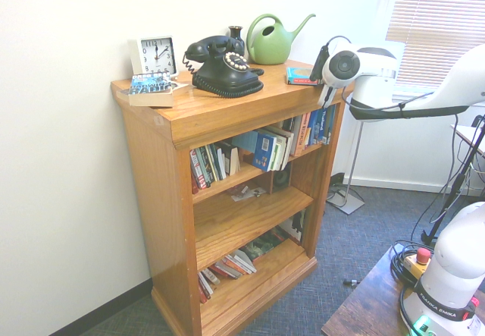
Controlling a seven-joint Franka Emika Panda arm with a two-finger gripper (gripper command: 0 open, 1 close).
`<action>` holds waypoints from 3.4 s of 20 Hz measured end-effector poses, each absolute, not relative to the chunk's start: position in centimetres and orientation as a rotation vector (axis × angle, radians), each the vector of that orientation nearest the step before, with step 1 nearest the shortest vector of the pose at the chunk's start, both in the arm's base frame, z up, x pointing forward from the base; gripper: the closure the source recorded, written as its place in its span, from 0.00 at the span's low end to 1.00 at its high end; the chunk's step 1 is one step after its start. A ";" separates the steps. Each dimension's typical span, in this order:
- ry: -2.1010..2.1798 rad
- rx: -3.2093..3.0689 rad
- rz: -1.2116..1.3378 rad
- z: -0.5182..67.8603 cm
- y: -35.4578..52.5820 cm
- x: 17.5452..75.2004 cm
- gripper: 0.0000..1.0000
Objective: Put the book on the shelf
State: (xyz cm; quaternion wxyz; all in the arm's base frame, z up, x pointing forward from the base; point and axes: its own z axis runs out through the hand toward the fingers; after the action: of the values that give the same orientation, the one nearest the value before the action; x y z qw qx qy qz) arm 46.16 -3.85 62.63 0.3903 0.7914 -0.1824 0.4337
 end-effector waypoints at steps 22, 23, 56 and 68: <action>-0.634 2.019 1.215 67.3 -3.9 43.9 1.00; -0.654 2.021 1.239 68.1 -3.9 43.0 1.00; -0.642 2.531 1.326 56.4 8.8 27.2 1.00; -0.534 2.704 1.352 50.9 10.6 32.8 1.00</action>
State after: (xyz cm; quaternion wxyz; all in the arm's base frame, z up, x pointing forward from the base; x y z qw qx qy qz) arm 32.80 10.63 50.88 0.0357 0.8803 -0.1737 0.4400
